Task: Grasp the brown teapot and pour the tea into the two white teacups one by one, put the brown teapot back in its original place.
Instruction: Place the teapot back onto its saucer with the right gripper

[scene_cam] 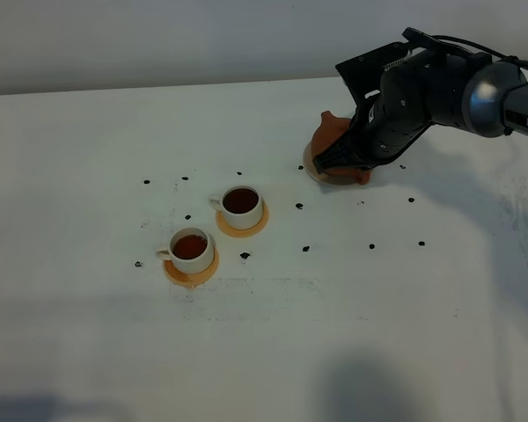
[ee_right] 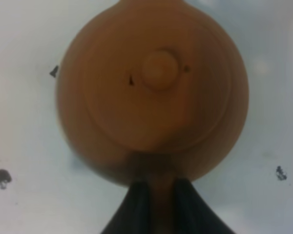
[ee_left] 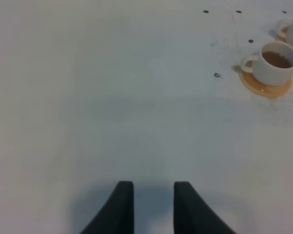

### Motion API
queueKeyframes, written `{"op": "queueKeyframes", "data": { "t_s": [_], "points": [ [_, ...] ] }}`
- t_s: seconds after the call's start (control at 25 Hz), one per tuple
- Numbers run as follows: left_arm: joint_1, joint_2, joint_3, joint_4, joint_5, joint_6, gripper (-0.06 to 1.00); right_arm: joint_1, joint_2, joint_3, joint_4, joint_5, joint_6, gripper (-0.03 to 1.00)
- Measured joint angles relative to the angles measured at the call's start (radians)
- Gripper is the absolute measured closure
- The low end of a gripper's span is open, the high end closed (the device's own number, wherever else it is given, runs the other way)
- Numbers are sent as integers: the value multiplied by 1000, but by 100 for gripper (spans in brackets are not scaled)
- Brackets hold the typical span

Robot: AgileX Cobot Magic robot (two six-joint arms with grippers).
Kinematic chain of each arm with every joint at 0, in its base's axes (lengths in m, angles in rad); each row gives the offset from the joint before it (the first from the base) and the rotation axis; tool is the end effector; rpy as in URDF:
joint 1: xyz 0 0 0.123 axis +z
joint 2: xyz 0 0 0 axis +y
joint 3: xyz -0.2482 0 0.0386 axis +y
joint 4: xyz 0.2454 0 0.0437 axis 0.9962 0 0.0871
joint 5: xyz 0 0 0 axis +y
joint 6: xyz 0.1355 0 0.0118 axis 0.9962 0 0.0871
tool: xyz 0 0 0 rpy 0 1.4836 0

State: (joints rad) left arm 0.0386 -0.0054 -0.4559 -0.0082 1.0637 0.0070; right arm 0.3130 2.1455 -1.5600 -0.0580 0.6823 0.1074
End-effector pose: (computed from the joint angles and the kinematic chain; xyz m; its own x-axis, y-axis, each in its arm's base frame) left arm 0.0702 0.0017 0.2416 -0.4924 -0.0160 -0.8702 -0.0309 0.9995 -0.0009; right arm 0.4275 0.1331 0.0855 -0.8962 -0.2246 -0.3825 -0.2391 0.9710 -0.0100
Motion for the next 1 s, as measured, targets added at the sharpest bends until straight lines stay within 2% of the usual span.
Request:
{"op": "queueKeyframes", "data": {
  "t_s": [0.32, 0.48, 0.76, 1.0],
  "points": [
    [0, 0, 0, 0, 0, 0, 72, 0, 0, 0, 3, 0, -1, 87],
    [0, 0, 0, 0, 0, 0, 72, 0, 0, 0, 9, 0, -1, 83],
    [0, 0, 0, 0, 0, 0, 72, 0, 0, -5, 26, -4, -1, 62],
    [0, 0, 0, 0, 0, 0, 72, 0, -10, -5, 37, 6, -1, 52]
  ]
}}
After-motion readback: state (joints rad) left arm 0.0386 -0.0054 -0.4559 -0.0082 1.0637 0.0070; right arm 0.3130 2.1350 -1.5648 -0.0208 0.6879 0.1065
